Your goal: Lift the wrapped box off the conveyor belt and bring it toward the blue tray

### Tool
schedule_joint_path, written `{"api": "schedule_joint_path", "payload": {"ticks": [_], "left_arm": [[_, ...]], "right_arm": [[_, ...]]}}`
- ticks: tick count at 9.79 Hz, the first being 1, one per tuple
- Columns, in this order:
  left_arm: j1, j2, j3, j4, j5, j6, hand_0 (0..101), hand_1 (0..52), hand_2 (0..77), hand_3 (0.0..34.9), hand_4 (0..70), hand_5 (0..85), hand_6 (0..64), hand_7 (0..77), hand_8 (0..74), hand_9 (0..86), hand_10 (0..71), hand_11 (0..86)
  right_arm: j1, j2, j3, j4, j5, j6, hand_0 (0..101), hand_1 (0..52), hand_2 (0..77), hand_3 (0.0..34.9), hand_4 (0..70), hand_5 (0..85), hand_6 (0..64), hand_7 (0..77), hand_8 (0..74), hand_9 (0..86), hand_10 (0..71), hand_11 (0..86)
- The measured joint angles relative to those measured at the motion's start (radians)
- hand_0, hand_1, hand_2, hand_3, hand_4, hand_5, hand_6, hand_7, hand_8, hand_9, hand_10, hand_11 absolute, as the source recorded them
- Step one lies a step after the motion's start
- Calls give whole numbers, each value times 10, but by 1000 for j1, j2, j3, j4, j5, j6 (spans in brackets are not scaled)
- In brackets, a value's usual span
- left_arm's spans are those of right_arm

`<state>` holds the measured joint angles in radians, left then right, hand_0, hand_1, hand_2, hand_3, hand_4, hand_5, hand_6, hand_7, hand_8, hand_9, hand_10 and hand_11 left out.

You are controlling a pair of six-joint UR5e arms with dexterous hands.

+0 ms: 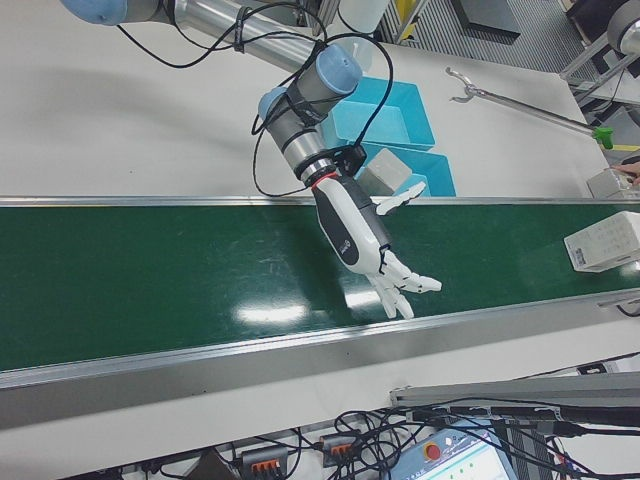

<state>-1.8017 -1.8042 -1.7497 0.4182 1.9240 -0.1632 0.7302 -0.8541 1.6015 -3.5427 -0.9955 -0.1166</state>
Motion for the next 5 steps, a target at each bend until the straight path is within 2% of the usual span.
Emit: {"api": "schedule_joint_path", "payload": {"ticks": [5], "left_arm": [[0,0,0,0,0,0,0,0,11,0,0,11,5,5,11,5,5,5]], "right_arm": [[0,1,0,0,0,1,479,115,16,0,158,175,98,251,27,54,0,11]]}}
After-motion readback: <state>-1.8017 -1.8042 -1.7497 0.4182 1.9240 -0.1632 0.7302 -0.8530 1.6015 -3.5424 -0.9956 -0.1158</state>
